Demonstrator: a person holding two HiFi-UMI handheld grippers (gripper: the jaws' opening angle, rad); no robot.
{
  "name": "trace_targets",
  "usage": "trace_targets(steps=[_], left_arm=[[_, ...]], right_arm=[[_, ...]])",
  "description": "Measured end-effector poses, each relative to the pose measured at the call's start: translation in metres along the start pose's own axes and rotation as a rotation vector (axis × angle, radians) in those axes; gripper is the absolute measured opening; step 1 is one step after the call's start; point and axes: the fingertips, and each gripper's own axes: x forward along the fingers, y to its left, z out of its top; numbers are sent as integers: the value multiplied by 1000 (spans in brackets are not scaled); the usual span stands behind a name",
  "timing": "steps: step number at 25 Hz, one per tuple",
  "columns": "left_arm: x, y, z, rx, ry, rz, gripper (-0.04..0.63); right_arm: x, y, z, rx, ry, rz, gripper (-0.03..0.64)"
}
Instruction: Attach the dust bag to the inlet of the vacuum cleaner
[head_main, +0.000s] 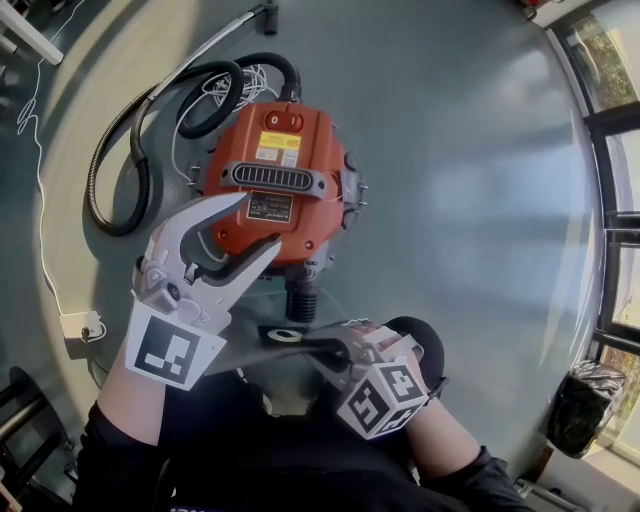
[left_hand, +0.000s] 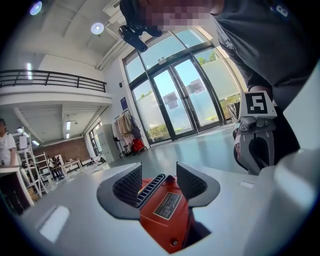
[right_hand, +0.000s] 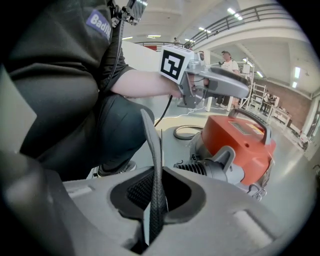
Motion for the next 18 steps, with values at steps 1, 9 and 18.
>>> trace_targets(steps=[1, 9, 18], left_arm=[[1, 1, 1, 13, -7, -2, 233], [28, 13, -12, 102, -24, -97, 233], [53, 21, -31, 86, -2, -278, 243]], right_arm=[[1, 0, -2, -3, -5, -2, 17], [1, -3, -5, -14, -29, -9, 17], [-8, -11, 2, 31, -58, -35, 17]])
